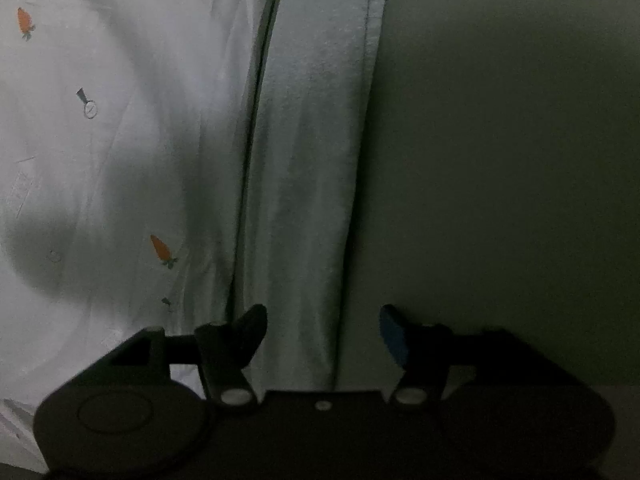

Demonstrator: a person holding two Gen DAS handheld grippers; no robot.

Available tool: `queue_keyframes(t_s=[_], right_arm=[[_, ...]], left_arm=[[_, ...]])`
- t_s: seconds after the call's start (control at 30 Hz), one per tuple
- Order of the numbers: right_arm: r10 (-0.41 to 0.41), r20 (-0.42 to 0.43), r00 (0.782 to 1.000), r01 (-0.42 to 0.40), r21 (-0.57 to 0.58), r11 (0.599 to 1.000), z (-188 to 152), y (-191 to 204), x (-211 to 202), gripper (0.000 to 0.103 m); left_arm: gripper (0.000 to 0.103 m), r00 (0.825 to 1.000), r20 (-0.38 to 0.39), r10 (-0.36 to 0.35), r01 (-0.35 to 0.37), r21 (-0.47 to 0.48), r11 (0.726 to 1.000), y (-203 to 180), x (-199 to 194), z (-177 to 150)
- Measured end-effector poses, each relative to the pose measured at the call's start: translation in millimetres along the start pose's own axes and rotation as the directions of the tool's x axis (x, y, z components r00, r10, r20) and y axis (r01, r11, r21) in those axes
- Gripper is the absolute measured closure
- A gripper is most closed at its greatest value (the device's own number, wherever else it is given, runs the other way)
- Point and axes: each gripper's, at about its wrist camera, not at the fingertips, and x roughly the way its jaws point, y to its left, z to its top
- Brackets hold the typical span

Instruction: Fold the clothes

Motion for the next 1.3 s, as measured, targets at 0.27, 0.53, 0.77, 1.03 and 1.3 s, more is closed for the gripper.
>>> queue_keyframes(t_s=[0.27,0.53,0.77,1.03,1.3], right_arm=[[-0.029,0.043,0.999,0.032,-0.071,0.997,-9,9,-5,0.019],[-0.042,0.064,0.997,0.048,-0.08,0.996,-10,18,-5,0.009],[-0.034,0.054,0.998,0.037,-0.069,0.997,-11,25,-10,0.009],[-0.026,0.025,0.999,0.027,-0.044,0.999,-8,26,-19,0.005],[-0.018,-0.03,0.999,0.017,-0.033,0.999,0,26,-16,0.002]], left_arm=[[0.015,0.993,0.112,0.034,-0.03,-0.036,0.999,11,17,28],[0.088,0.98,0.193,0.057,-0.039,-0.096,0.995,37,-4,53],[0.079,0.987,0.152,0.052,-0.025,-0.175,0.984,67,10,40],[0.089,0.967,0.241,-0.084,0.109,-0.091,0.99,42,-12,43],[0.089,0.909,0.17,-0.38,0.281,0.421,0.862,-98,-36,23]])
